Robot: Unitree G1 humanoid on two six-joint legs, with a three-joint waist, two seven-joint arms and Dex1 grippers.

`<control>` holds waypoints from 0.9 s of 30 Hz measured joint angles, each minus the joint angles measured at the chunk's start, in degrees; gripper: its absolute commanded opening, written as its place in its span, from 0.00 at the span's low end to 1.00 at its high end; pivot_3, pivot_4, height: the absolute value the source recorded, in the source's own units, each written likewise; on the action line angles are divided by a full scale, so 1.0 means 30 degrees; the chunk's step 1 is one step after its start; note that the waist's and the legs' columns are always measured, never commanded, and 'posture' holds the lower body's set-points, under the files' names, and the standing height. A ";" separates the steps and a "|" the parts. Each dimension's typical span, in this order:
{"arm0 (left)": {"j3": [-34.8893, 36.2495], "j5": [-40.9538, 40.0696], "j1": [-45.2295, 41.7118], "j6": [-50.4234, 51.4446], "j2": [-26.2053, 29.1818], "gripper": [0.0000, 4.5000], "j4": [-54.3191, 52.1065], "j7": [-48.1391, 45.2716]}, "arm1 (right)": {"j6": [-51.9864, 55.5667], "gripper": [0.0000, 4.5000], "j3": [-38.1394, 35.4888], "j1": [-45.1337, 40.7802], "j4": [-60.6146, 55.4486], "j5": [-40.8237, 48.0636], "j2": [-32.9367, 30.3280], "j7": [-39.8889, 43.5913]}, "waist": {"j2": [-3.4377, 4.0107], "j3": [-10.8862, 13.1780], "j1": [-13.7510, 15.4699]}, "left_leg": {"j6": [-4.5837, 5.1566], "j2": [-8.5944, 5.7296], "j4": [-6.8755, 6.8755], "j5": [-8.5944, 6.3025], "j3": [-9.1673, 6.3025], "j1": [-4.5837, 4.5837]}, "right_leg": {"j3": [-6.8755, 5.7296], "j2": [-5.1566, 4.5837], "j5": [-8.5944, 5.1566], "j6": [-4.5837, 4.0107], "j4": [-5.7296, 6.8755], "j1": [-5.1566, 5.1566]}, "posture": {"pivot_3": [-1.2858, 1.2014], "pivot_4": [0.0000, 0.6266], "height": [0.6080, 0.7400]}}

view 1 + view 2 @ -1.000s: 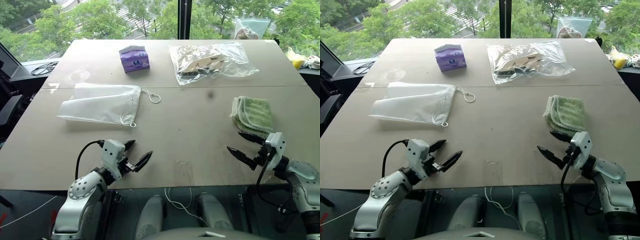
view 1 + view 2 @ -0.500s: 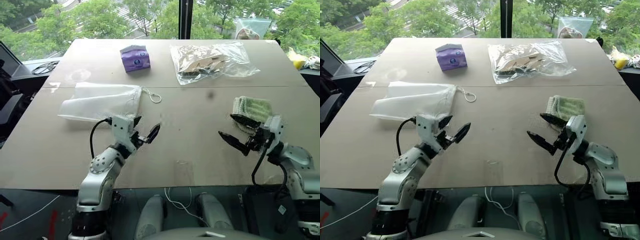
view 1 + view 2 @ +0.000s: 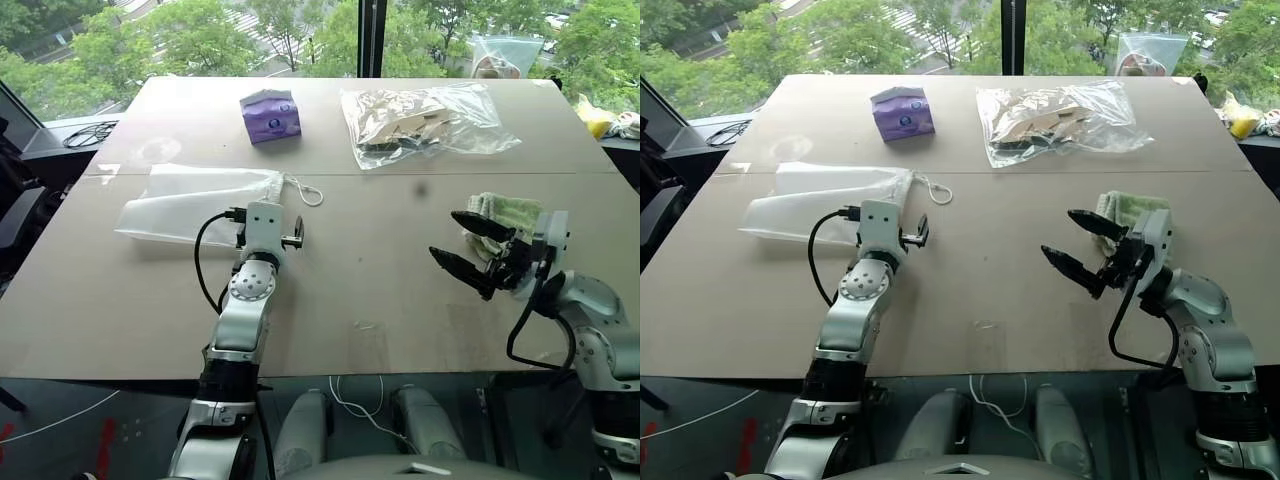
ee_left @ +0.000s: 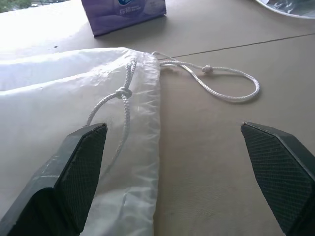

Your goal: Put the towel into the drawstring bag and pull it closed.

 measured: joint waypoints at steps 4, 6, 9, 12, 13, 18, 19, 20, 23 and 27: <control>-0.0179 0.0995 -0.0199 -0.0791 0.0424 1.00 0.0775 0.0372 | 0.0000 0.96 0.0007 0.0014 -0.0003 -0.0024 0.0038 -0.0105 | 0.0001 0.0000 -0.0004 | 0.0000 -0.0001 -0.0005 -0.0001 -0.0001 0.0000 | 0.0000 -0.0002 0.0002 0.0002 0.0000 -0.0001 | 0.52 0.24 1.00; -0.0292 0.1516 -0.0240 -0.1130 0.0628 1.00 0.0965 0.0595 | -0.0001 0.96 0.0006 0.0056 -0.0002 -0.0043 0.0038 -0.0116 | 0.0000 0.0000 -0.0007 | 0.0000 0.0000 -0.0006 0.0000 -0.0002 0.0000 | -0.0001 -0.0002 0.0002 0.0002 0.0000 -0.0001 | 0.52 0.24 1.00; -0.0298 0.2157 -0.0242 -0.1280 0.0841 1.00 0.1242 0.1018 | -0.0002 0.96 0.0006 0.0120 -0.0003 -0.0097 0.0041 -0.0154 | 0.0001 0.0000 -0.0006 | 0.0000 -0.0001 -0.0005 0.0000 0.0000 0.0000 | -0.0001 -0.0004 0.0002 0.0003 0.0001 -0.0001 | 0.52 0.24 1.00; -0.0279 0.2457 -0.0286 -0.1314 0.0875 1.00 0.1594 0.1212 | -0.0002 0.96 0.0006 0.0141 -0.0006 -0.0147 0.0062 -0.0203 | 0.0001 0.0000 0.0000 | 0.0000 -0.0002 -0.0004 0.0000 0.0001 0.0000 | -0.0001 -0.0006 0.0002 0.0003 0.0001 0.0000 | 0.52 0.24 1.00; -0.0292 0.2693 -0.0411 -0.1307 0.0878 1.00 0.1889 0.1399 | -0.0014 0.96 0.0006 0.0140 -0.0007 -0.0200 0.0069 -0.0227 | 0.0001 0.0000 0.0002 | 0.0000 -0.0002 -0.0003 0.0000 0.0000 0.0000 | -0.0001 -0.0005 0.0003 0.0004 0.0002 -0.0001 | 0.52 0.24 1.00; -0.0174 0.3291 -0.1068 -0.1256 0.0903 1.00 0.2512 0.2161 | -0.0205 0.96 -0.0017 0.0133 0.0002 -0.0451 0.0070 -0.0300 | 0.0001 0.0000 0.0001 | 0.0000 -0.0003 -0.0003 0.0000 0.0001 0.0000 | -0.0001 -0.0008 0.0003 0.0005 0.0006 0.0000 | 0.52 0.24 1.00; -0.0156 0.3424 -0.1095 -0.1238 0.0913 1.00 0.2545 0.2330 | -0.0279 0.96 -0.0057 0.0133 0.0009 -0.0480 0.0069 -0.0310 | 0.0000 0.0000 -0.0019 | 0.0000 -0.0003 -0.0004 0.0000 0.0001 0.0000 | -0.0002 -0.0009 0.0003 0.0005 0.0007 -0.0001 | 0.52 0.24 1.00; -0.0149 0.3514 -0.1107 -0.1213 0.0914 1.00 0.2553 0.2471 | -0.0328 0.96 -0.0076 0.0133 0.0012 -0.0509 0.0069 -0.0328 | 0.0000 0.0000 -0.0020 | 0.0000 -0.0003 -0.0005 0.0000 -0.0001 0.0001 | -0.0002 -0.0008 0.0003 0.0005 0.0007 -0.0001 | 0.52 0.24 1.00; -0.0137 0.3803 -0.1108 -0.1144 0.0929 0.89 0.2554 0.3009 | -0.0394 1.00 -0.0076 0.0134 0.0023 -0.0605 0.0092 -0.0415 | 0.0001 0.0000 -0.0011 | 0.0000 -0.0003 -0.0006 0.0000 -0.0004 0.0001 | -0.0003 -0.0009 0.0003 0.0005 0.0010 -0.0002 | 0.52 0.24 1.00; -0.0046 0.4177 -0.1107 -0.1091 0.0951 0.53 0.2555 0.3661 | -0.0518 1.00 -0.0076 0.0133 0.0047 -0.0707 0.0130 -0.0537 | 0.0000 0.0000 -0.0007 | 0.0000 -0.0004 -0.0003 0.0000 -0.0003 0.0001 | -0.0003 -0.0010 0.0003 0.0006 0.0013 -0.0001 | 0.52 0.24 1.00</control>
